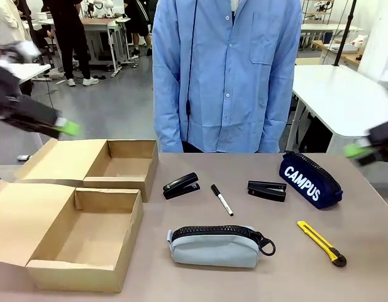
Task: Place items inside the box.
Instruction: Pick up a Pencil pouch or Stapler and place it inside the Mailer Box closest to the robot.
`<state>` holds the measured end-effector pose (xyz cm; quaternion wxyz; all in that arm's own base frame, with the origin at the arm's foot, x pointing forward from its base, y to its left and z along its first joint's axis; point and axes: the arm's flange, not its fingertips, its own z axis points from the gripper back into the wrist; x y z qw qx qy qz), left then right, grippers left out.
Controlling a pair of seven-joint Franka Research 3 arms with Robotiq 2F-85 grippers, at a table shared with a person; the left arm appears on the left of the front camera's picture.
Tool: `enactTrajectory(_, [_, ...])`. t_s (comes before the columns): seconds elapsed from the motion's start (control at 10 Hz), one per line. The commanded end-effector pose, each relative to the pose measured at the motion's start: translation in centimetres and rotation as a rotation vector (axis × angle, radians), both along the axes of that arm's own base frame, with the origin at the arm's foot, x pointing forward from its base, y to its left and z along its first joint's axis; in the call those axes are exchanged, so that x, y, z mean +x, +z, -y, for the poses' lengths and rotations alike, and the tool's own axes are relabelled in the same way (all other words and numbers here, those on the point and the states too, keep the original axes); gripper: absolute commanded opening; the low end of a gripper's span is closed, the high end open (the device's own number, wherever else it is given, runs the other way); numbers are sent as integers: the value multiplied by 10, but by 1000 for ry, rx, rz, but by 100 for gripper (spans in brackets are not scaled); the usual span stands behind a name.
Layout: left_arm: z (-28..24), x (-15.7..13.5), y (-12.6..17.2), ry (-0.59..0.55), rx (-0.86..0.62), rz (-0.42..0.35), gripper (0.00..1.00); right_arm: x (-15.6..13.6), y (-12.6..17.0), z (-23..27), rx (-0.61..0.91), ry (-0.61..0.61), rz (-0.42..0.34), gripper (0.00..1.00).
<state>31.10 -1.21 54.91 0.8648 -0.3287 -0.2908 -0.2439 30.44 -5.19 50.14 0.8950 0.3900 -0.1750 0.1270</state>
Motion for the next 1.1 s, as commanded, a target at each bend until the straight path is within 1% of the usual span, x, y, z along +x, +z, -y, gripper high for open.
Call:
enactTrajectory(0.0, [-96, -6, -45, 28, -231, -95, 100, -9, -32, 92, 271, -158, -49, 100])
enactTrajectory(0.1, [-133, -7, -72, 56, -370, -125, 100, -20, -52, 131, 401, -241, -69, 100])
enactTrajectory(0.2, [-158, -13, -98, 113, -505, -118, 100, -33, -67, 161, 488, -330, -72, 100])
enactTrajectory(0.3, [-163, -19, -116, 201, -641, -111, 100, -43, -80, 181, 537, -424, -85, 100])
enactTrajectory(0.4, [-156, -16, -120, 242, -710, -110, 100, -44, -86, 186, 513, -479, -81, 100])
enactTrajectory(0.5, [-184, -27, -95, 150, -526, -110, 100, -62, -75, 178, 466, -386, -108, 100])
enactTrajectory(1.0, [-184, -27, -95, 150, -526, -110, 100, -62, -75, 178, 466, -386, -108, 100])
